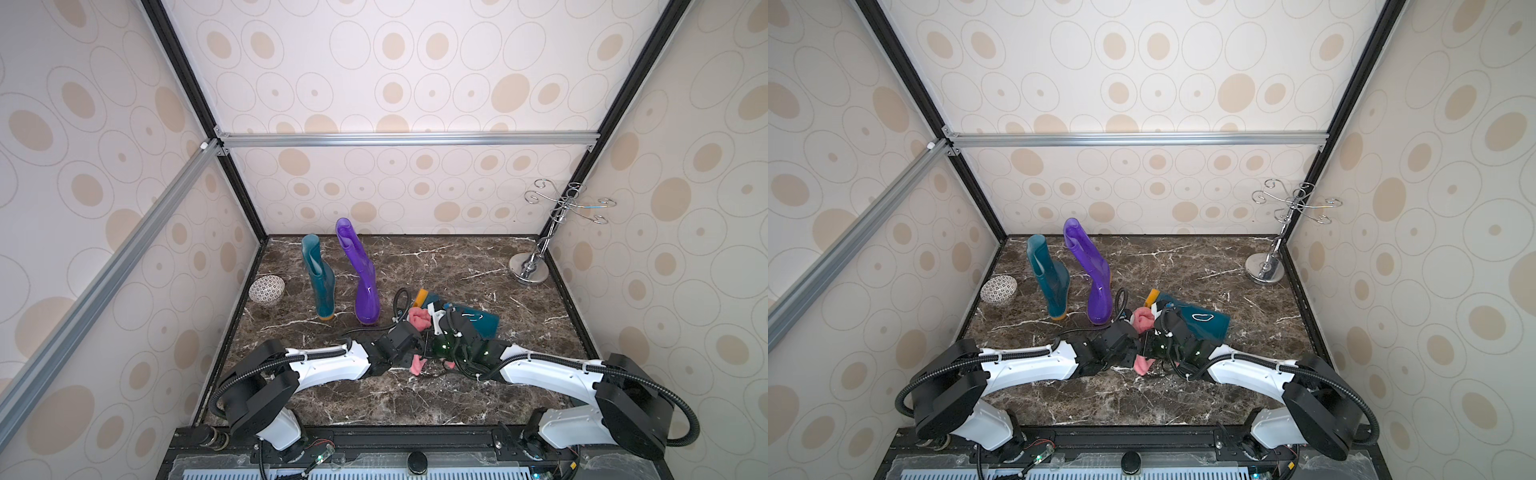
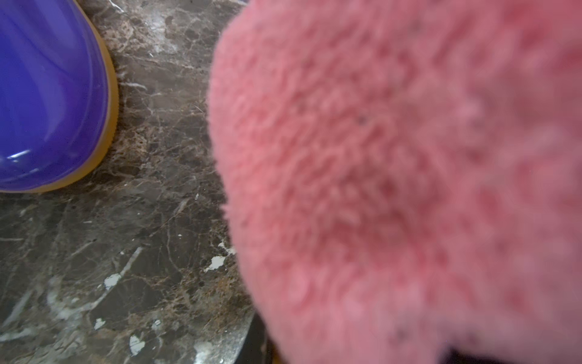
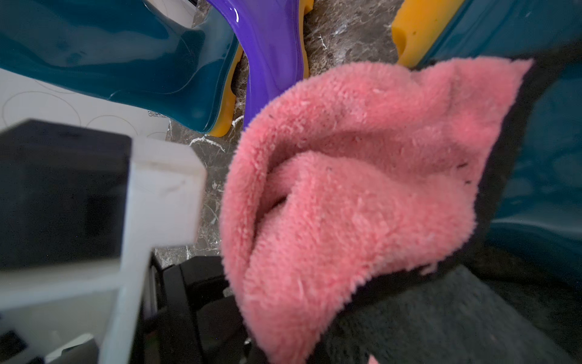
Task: Wipe the rubber boots with a cloth
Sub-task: Wipe the dirt off the rubber boot.
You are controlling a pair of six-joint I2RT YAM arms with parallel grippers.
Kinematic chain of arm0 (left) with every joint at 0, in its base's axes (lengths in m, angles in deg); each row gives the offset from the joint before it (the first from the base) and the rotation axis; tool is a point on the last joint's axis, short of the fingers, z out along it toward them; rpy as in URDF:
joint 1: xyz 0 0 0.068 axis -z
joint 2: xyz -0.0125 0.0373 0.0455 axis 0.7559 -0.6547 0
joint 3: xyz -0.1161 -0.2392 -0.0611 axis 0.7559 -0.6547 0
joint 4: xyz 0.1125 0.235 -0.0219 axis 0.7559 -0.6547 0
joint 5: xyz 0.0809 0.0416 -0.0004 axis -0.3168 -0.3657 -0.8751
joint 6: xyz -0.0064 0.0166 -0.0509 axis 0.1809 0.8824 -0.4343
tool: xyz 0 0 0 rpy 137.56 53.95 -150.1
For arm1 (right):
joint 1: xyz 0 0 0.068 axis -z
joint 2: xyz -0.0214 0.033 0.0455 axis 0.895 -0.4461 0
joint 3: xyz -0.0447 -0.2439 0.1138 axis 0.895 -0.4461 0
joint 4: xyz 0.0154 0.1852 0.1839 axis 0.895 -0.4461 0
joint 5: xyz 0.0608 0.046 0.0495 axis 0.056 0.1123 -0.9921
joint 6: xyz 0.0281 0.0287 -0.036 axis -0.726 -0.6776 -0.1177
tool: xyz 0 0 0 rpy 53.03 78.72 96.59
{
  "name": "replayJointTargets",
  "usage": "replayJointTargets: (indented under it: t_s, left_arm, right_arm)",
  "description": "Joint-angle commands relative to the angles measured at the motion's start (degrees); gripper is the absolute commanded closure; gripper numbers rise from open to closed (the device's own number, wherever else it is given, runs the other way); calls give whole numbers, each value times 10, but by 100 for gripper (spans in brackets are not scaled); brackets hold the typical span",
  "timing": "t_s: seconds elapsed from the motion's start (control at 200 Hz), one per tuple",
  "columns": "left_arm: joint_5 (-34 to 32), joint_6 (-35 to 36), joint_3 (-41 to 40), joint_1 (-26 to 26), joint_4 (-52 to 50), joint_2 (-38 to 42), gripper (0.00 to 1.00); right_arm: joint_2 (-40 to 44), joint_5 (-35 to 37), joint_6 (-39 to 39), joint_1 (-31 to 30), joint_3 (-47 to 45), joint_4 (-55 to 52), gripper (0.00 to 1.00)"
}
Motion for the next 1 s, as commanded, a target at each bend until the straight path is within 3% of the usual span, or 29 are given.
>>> replayJointTargets:
  t_s: [0.0, 0.34, 0.505, 0.665, 0.765, 0.995]
  left_arm:
    - [31, 8, 21, 8, 27, 4, 100]
    - [41, 0, -17, 8, 43, 9, 100]
    - [40, -3, -33, 8, 52, 19, 100]
    - [35, -4, -31, 8, 51, 23, 100]
    - [29, -5, -31, 7, 48, 27, 100]
    - [29, -14, -37, 8, 54, 36, 100]
  right_arm:
    - [-29, 52, -60, -2, 2, -18, 100]
    - [-83, 20, 9, 141, 92, -38, 100]
    - [-142, 16, 58, 164, 184, -91, 100]
    - [-201, -12, 40, 165, 215, -78, 100]
    - [-189, 39, 23, 165, 178, -92, 100]
    - [-69, 203, 7, 168, 69, -200, 100]
